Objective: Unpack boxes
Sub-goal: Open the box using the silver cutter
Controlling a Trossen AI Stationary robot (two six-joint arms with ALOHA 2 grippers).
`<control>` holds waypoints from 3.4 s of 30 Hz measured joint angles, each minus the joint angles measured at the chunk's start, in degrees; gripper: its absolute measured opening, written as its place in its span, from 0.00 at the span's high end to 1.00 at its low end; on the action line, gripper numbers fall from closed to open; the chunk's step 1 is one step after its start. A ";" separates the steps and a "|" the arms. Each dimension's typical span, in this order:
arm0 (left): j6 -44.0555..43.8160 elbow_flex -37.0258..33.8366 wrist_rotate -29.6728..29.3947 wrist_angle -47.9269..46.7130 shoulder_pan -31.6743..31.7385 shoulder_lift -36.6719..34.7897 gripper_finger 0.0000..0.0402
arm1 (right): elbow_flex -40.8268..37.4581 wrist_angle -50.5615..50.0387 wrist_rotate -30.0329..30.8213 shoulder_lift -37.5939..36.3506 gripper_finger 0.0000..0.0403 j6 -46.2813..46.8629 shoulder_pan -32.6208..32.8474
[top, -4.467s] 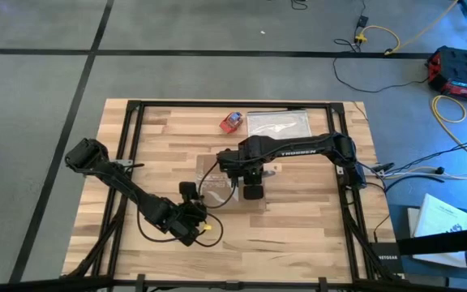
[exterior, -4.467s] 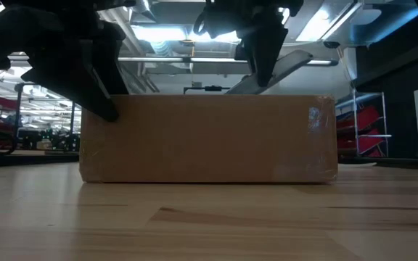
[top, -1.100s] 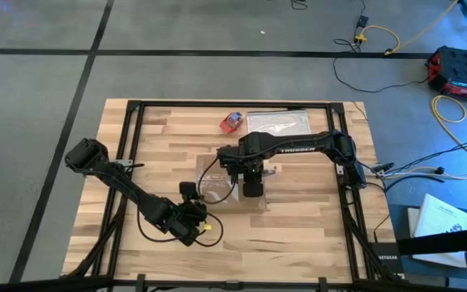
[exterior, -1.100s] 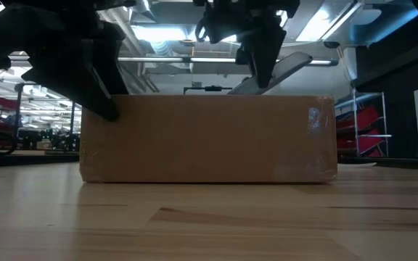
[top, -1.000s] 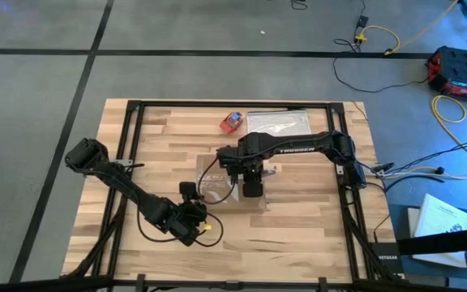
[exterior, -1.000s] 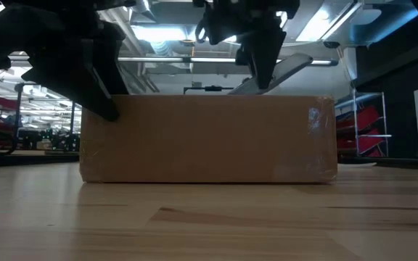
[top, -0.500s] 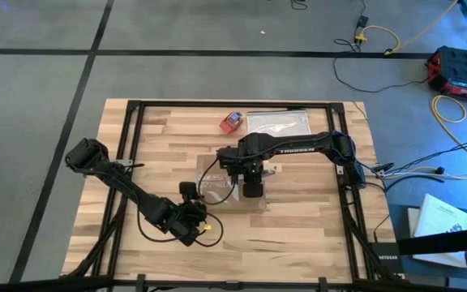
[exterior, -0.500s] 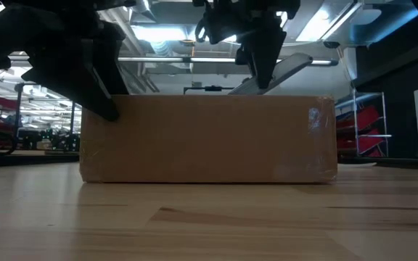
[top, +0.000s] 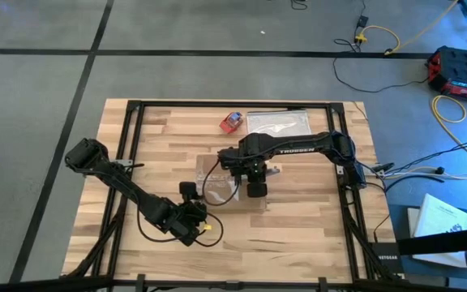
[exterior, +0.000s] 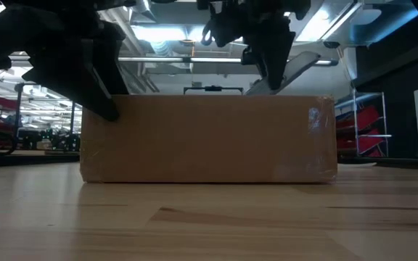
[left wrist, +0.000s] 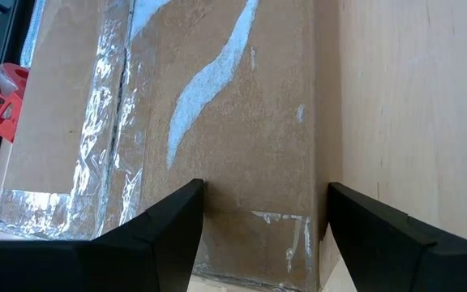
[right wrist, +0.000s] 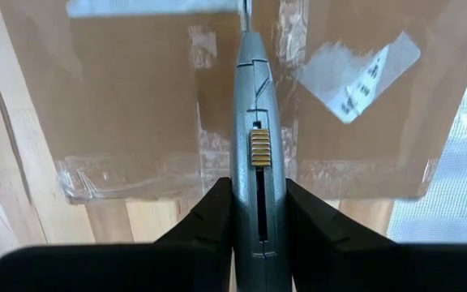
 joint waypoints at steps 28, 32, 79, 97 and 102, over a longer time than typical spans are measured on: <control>0.00 0.00 0.00 0.01 0.00 0.00 0.41 | 0.00 -2.58 0.00 0.00 0.84 -0.45 -0.02; -0.02 0.00 0.00 0.00 0.00 0.00 0.41 | 0.00 -2.58 -0.04 0.00 0.84 -0.39 -0.02; -0.46 -0.02 0.00 -0.02 -0.01 0.00 0.41 | 0.00 -2.54 -0.82 -0.04 0.84 -0.75 -0.04; -0.48 -0.02 0.02 -0.02 -0.02 0.01 0.41 | 0.00 -2.54 -1.51 -0.04 0.84 -1.86 -0.07; -0.50 -0.02 0.00 -0.02 -0.02 0.00 0.41 | 0.00 -2.54 -1.51 -0.04 0.84 -2.32 -0.09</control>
